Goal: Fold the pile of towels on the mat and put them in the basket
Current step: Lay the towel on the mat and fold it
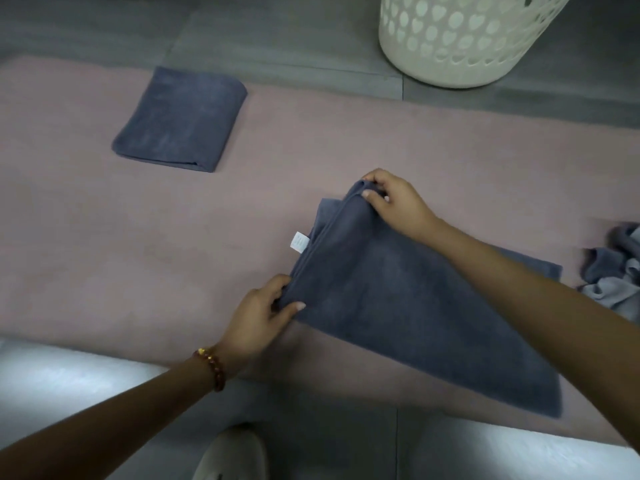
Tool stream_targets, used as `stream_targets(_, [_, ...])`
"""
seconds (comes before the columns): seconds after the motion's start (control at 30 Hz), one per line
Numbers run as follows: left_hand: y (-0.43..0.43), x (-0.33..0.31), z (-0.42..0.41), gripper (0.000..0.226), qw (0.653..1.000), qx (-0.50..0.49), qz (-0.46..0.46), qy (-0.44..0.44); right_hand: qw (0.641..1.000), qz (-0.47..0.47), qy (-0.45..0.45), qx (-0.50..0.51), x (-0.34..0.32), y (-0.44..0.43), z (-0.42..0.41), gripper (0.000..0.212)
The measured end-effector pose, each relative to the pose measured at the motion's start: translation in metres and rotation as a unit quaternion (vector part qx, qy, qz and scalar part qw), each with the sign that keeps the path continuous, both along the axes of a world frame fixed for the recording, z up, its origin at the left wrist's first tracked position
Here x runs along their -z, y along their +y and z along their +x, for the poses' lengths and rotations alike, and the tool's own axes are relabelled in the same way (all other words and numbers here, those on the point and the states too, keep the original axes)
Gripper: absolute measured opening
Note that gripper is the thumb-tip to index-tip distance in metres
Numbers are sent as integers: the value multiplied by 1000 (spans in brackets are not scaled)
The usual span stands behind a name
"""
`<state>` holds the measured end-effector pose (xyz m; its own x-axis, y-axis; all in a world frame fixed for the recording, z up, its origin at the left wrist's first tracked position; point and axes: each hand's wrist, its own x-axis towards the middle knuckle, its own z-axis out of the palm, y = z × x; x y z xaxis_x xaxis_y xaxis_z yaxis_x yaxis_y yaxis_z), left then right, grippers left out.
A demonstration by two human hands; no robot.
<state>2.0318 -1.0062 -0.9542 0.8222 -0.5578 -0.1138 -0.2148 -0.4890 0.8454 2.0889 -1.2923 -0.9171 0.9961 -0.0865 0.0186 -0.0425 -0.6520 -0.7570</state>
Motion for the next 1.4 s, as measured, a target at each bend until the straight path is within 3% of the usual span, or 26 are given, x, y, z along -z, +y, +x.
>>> stream_targets(0.07, [-1, 4, -2, 21, 998, -52, -25, 31, 999, -3, 46, -13, 7, 6, 18, 16])
stream_targets(0.23, [-4, 11, 4, 20, 994, -108, -9, 15, 991, -26, 133, -5, 21, 21, 51, 18])
stream_targets(0.33, [-3, 13, 7, 7, 995, -95, 35, 18, 985, -49, 163, -11, 26, 27, 60, 22])
stream_targets(0.5, [-5, 13, 10, 34, 991, -114, 64, 1, 973, -72, 202, -83, 29, 31, 69, 20])
stream_targets(0.8, [-5, 9, 15, 28, 991, -94, 91, 12, 942, -65, 257, -207, 4, 27, 78, 18])
stream_targets(0.97, [-5, 4, 13, 18, 991, -86, 92, 40, 951, -37, 236, -196, -5, 22, 82, 23])
stream_targets(1.13, [-2, 4, 17, 31, 984, -139, 63, 92, 966, -61, 201, -148, 12, 25, 79, 28])
stream_targets(1.23, [-4, 4, 19, 30, 975, -180, 71, 113, 981, -54, 184, -43, 34, 29, 77, 29])
stream_targets(1.33, [-9, 1, 17, 21, 960, -231, 48, 150, 987, -105, 53, 114, 39, 32, 63, 26])
stream_targets(1.4, [-12, 1, 14, 27, 951, -262, 7, 163, 978, -162, -64, 119, 33, 34, 41, 27])
